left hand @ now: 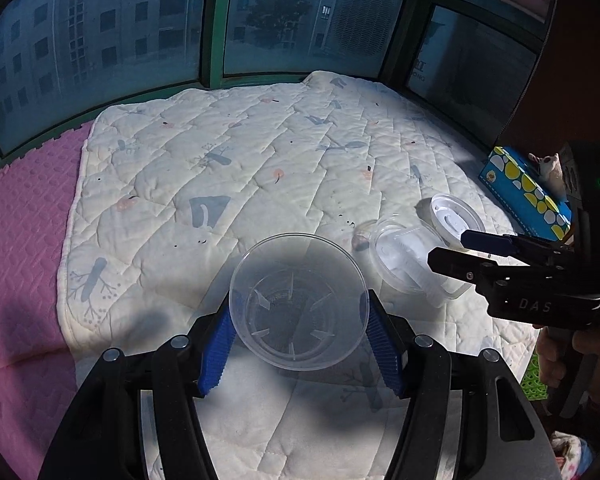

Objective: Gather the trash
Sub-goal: 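Grasp the clear round cup with the left gripper while the right gripper grasps the clear rectangular container, then carry the clear cup and clear container over the green wastebasket, then open the right gripper to drop the container while the left gripper drops the clear cup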

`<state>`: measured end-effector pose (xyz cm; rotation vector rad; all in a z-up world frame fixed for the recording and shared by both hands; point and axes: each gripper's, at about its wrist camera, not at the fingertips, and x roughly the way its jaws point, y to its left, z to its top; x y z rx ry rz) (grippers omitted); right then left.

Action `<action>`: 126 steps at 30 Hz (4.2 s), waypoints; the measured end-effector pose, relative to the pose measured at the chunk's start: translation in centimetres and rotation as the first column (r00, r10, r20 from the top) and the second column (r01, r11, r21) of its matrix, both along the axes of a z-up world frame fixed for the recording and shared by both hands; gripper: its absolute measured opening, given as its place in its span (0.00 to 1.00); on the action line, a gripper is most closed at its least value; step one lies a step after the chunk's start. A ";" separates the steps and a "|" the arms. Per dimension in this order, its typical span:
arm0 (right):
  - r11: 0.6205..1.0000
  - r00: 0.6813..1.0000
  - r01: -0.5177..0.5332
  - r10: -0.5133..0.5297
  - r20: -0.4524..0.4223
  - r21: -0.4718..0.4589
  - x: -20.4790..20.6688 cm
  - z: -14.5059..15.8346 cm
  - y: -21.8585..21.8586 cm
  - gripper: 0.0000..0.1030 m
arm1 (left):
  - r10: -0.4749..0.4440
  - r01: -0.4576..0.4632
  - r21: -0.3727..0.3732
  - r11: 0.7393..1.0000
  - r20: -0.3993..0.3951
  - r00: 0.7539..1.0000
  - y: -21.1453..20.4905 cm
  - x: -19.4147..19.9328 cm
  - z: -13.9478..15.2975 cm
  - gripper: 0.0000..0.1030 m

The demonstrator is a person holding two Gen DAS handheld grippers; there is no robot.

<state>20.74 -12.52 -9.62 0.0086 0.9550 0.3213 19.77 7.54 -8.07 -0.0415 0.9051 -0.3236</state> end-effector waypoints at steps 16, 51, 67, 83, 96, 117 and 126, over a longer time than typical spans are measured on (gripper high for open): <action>0.997 0.998 0.000 -0.004 -0.057 -0.078 1.4 -2.6 1.3 0.59 | 0.010 -0.010 -0.008 1.000 -0.018 1.000 0.5 0.2 -0.6 0.58; 0.960 0.957 0.255 -0.268 0.112 0.117 -14.8 2.5 -12.3 0.59 | -0.228 0.228 -0.042 0.973 0.009 0.974 -12.9 -7.6 1.8 0.58; 0.874 0.868 0.474 -0.484 0.109 0.107 -22.1 1.6 -22.8 0.59 | -0.409 0.409 -0.043 0.912 -0.007 0.912 -23.1 -10.7 1.5 0.58; 0.767 0.766 0.636 -0.641 0.055 0.081 -26.4 -1.4 -31.3 0.60 | -0.517 0.517 -0.025 0.856 -0.036 0.855 -30.5 -12.7 1.1 0.58; 0.700 0.701 0.710 -0.713 0.006 0.076 -27.8 -3.6 -35.4 0.66 | -0.569 0.569 -0.020 0.822 -0.068 0.820 -34.8 -12.9 0.5 0.58; 0.666 0.665 0.738 -0.745 0.054 0.109 -32.0 -1.9 -36.6 0.70 | -0.664 0.667 -0.025 0.744 -0.134 0.736 -43.6 -15.1 -2.6 0.58; 0.646 0.646 0.754 -0.762 0.043 0.116 -33.1 -2.3 -37.2 0.70 | -0.682 0.684 -0.056 0.728 -0.160 0.713 -45.2 -15.7 -4.0 0.62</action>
